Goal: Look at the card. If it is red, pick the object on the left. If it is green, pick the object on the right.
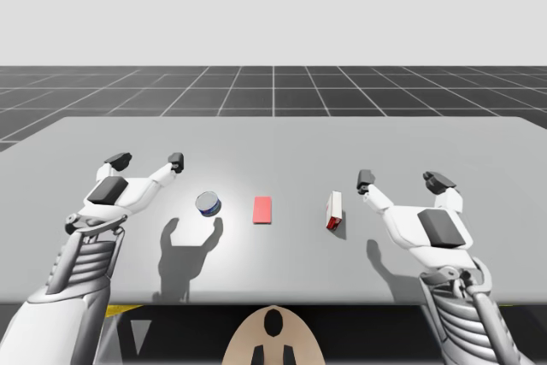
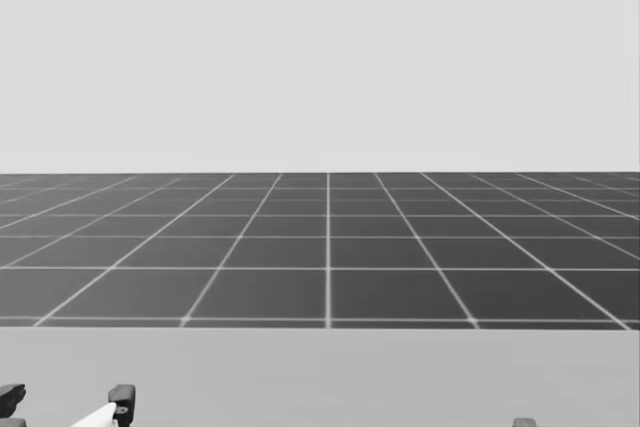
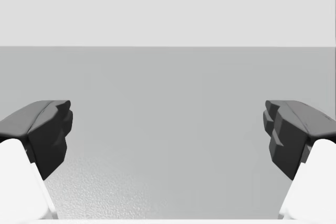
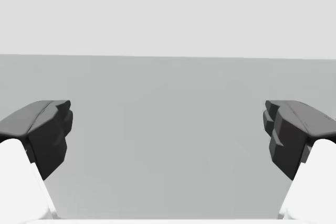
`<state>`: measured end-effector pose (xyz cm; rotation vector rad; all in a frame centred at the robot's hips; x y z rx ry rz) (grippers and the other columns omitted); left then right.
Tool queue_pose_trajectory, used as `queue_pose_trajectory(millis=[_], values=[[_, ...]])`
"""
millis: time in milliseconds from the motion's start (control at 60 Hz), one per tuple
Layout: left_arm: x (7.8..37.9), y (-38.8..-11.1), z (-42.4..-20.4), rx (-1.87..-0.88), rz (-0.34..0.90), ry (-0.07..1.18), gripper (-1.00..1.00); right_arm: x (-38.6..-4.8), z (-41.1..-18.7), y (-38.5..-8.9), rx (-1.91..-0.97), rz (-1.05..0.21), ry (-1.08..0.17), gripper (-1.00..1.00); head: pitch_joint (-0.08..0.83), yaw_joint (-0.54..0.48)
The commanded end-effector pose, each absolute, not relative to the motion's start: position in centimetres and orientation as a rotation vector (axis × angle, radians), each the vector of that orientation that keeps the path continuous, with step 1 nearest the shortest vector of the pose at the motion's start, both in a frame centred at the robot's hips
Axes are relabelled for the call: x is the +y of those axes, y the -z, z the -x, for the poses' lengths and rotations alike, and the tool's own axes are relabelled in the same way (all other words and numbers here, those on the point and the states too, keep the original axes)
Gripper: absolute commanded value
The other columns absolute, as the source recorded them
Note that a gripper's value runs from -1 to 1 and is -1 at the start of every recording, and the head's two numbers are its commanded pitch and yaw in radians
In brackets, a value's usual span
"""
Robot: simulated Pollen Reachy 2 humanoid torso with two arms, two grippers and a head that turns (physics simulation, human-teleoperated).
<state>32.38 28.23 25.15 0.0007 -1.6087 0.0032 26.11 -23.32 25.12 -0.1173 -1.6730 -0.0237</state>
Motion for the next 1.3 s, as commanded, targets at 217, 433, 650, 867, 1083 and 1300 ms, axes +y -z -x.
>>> queue_pose_trajectory(millis=[217,433,650,867,1083,1300], values=[[28.32,-25.18,-32.38,-1.605,0.006,-0.004,-1.00,-23.04,-25.76,-25.82,-1.664,0.127,0.105,-1.00,0.083,0.02],[28.47,-25.29,-32.38,-1.609,0.005,-0.001,-1.00,-22.87,-25.60,-26.10,-1.672,0.122,0.107,-1.00,0.238,0.03],[28.47,-25.34,-32.34,-1.612,0.002,0.008,-1.00,-22.83,-25.52,-26.10,-1.675,0.124,0.093,-1.00,0.402,0.03],[28.45,-25.52,-32.18,-1.619,0.000,0.016,-1.00,-22.74,-25.58,-25.91,-1.670,0.124,0.075,-1.00,0.551,0.05],[28.30,-25.63,-32.03,-1.629,-0.012,0.030,-1.00,-22.62,-25.65,-25.69,-1.666,0.124,0.058,-1.00,0.666,0.06],[28.16,-25.78,-31.82,-1.634,-0.012,0.032,-1.00,-22.50,-25.72,-25.53,-1.663,0.125,0.051,-1.00,0.681,0.06]])
